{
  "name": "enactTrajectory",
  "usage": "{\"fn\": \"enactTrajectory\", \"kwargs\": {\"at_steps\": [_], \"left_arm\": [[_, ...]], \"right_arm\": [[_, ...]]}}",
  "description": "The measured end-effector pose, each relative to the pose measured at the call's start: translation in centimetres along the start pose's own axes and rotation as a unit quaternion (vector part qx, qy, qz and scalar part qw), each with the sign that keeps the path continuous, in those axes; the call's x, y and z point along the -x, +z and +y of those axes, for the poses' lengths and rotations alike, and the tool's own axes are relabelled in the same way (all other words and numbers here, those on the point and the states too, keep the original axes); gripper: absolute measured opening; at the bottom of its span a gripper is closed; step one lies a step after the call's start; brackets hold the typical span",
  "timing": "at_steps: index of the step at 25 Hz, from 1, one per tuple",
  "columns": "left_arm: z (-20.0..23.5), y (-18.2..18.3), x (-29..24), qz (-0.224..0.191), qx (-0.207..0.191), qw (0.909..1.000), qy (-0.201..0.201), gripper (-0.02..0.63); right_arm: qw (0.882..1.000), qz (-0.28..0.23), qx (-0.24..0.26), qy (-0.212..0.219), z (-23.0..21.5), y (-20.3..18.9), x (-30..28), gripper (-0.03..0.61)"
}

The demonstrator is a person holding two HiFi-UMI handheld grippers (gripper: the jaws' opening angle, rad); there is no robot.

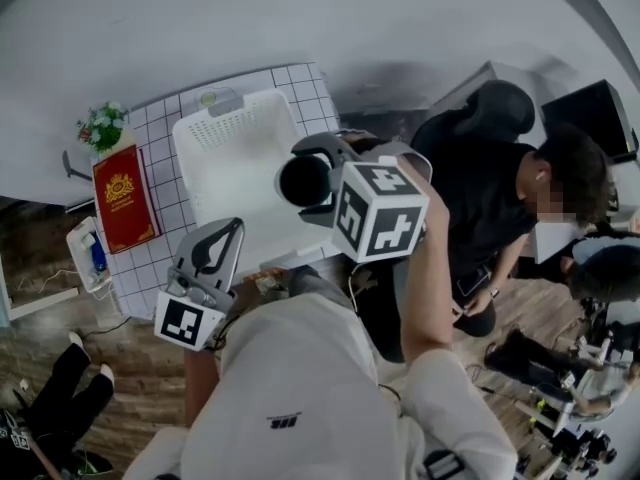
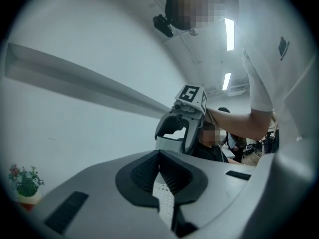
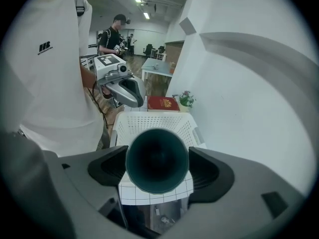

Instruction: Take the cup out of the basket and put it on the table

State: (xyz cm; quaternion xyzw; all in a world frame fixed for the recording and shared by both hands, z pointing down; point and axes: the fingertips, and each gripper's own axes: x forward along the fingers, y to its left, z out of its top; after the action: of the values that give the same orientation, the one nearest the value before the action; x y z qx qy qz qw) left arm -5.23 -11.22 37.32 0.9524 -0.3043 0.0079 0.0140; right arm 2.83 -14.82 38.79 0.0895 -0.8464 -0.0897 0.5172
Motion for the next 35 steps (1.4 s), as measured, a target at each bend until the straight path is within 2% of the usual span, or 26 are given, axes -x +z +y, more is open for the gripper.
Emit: {"fn": "enactTrajectory", "kwargs": {"at_steps": [12,19,35], "left_arm": [[-1.6,0.0,-2.2,-0.001,-0.005,0.9992,-0.041,0.011],[-2.6,-0.1,-4.0,0.002,-0.007,0.9977,-0.067,0.011],[-5.2,-1.3,-8.4,0.019,-0.004,0.9905,-0.136,0.011]], "right_arm": [[0.997,0.013,-0.058,-0.045,-0.1,-4.4,3.2,0.385],[0.993,0.021,-0.101,-0.056,0.4,-7.7,3.9,0.385],[0.980,0.041,-0.190,-0.047,2.1,-14.8,-0.9,0.385]]}}
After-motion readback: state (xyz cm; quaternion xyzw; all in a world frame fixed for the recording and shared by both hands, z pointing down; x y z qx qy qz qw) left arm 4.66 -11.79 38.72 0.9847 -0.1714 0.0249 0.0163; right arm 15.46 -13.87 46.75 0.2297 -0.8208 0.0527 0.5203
